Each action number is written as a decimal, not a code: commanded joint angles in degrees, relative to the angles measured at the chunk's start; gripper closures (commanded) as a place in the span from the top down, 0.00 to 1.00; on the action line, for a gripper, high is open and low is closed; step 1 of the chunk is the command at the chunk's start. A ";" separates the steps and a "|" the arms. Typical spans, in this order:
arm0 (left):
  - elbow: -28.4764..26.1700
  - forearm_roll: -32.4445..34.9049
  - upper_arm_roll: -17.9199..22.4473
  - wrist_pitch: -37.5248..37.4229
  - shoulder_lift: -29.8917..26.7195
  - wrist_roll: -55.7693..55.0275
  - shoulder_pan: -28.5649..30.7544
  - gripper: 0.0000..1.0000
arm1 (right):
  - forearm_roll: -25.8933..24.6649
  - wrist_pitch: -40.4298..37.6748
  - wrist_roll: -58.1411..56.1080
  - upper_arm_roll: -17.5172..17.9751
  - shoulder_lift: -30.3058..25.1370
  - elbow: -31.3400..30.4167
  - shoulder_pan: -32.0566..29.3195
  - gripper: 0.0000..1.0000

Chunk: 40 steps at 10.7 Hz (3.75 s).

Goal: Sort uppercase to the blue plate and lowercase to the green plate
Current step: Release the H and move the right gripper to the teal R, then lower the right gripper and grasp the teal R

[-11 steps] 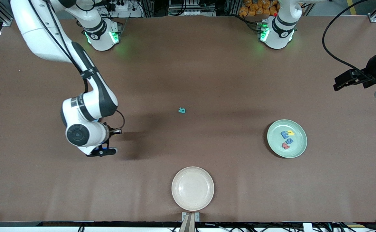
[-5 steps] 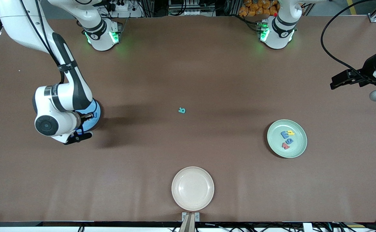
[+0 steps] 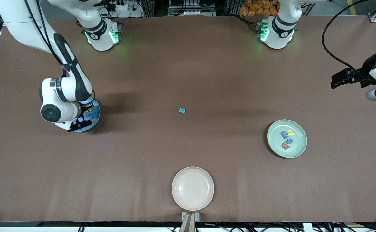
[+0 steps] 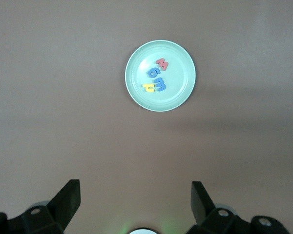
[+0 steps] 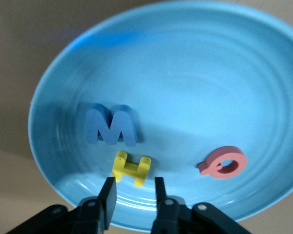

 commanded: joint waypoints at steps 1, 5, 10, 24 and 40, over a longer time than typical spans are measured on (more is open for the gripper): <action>2.62 1.48 0.39 -1.26 0.52 1.33 -0.19 1.00 | -0.26 -0.24 -2.27 0.56 -2.59 -2.26 -1.04 0.68; 2.72 1.48 0.21 -1.26 0.61 1.33 -0.11 1.00 | 6.32 -5.96 0.79 0.91 -2.95 3.61 0.89 0.78; 2.19 1.83 0.12 0.05 0.70 0.98 -0.20 1.00 | 8.96 -12.46 24.57 3.80 -3.91 13.19 12.12 0.77; 1.84 1.56 0.04 0.32 0.61 1.25 -0.02 1.00 | 11.70 24.27 68.83 3.99 11.02 19.79 38.07 0.77; 1.66 1.48 -0.05 0.67 0.43 1.25 -0.02 1.00 | 12.22 25.77 73.14 3.99 15.51 21.12 41.33 0.66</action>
